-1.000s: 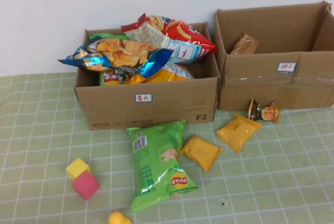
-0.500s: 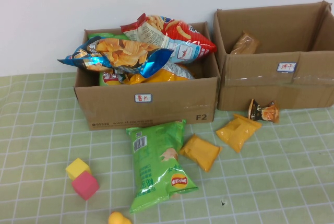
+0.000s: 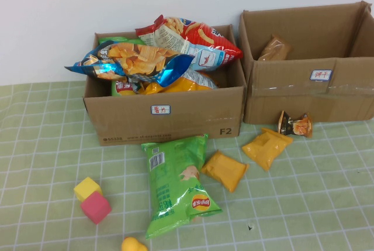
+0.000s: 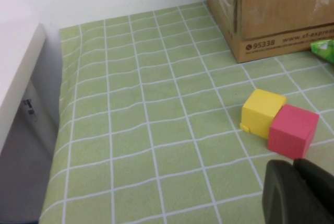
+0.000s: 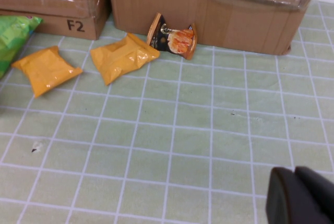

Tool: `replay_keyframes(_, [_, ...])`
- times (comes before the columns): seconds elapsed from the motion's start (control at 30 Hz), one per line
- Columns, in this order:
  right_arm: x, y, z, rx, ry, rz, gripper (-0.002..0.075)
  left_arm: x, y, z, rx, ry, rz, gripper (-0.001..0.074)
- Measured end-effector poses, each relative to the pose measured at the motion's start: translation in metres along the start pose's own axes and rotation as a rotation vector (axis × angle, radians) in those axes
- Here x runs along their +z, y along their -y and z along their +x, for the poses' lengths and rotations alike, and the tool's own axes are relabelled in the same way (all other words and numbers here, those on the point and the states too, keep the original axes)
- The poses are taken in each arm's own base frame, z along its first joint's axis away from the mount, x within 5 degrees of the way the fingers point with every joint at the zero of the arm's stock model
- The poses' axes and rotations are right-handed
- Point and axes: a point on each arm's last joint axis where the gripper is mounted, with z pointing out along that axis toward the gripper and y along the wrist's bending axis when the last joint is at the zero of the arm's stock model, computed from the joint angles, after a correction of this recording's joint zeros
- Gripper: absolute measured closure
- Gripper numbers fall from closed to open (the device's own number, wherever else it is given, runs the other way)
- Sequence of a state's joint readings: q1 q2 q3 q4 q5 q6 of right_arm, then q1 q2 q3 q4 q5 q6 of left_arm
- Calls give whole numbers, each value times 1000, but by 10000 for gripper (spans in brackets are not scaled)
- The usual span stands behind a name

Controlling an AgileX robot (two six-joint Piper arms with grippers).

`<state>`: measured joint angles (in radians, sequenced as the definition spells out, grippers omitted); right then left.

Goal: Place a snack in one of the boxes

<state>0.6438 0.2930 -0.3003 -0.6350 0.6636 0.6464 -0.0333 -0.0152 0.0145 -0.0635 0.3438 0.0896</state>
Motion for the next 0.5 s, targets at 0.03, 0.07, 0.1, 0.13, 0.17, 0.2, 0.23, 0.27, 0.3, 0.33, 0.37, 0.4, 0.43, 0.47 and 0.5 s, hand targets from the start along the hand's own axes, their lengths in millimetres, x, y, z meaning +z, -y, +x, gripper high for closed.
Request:
replay_keyframes(0.03, [0,0,0,0,0,0,728,0,0,0,-6,2,4,738])
replay_keyframes(0.07, [0,0,0,0,0,0,728,0,1,0,-15,2,7,738])
replay_keyframes(0.1, [0,0,0,0,0,0,728,0,1,0,-19,3,9,738])
replay_keyframes(0.13, [0,0,0,0,0,0,728,0,1,0,-22,3,11,738])
replay_keyframes(0.17, [0,0,0,0,0,0,728,0,1,0,-24,3,12,738])
replay_keyframes(0.2, [0,0,0,0,0,0,728,0,1,0,-26,3,13,738])
replay_keyframes(0.23, [0,0,0,0,0,0,728,0,1,0,-28,3,14,738])
replay_keyframes(0.27, [0,0,0,0,0,0,728,0,1,0,-26,3,14,738])
replay_keyframes(0.3, [0,0,0,0,0,0,728,0,1,0,-28,3,14,738])
replay_keyframes(0.33, [0,0,0,0,0,0,728,0,1,0,-28,3,14,738])
replay_keyframes(0.37, [0,0,0,0,0,0,728,0,1,0,-28,3,15,738])
replay_keyframes(0.4, [0,0,0,0,0,0,728,0,1,0,-28,3,15,738])
replay_keyframes(0.43, [0,0,0,0,0,0,728,0,1,0,-28,3,15,738])
replay_keyframes(0.47, [0,0,0,0,0,0,728,0,1,0,-28,3,15,738])
replay_keyframes(0.5, [0,0,0,0,0,0,728,0,1,0,-28,3,15,738])
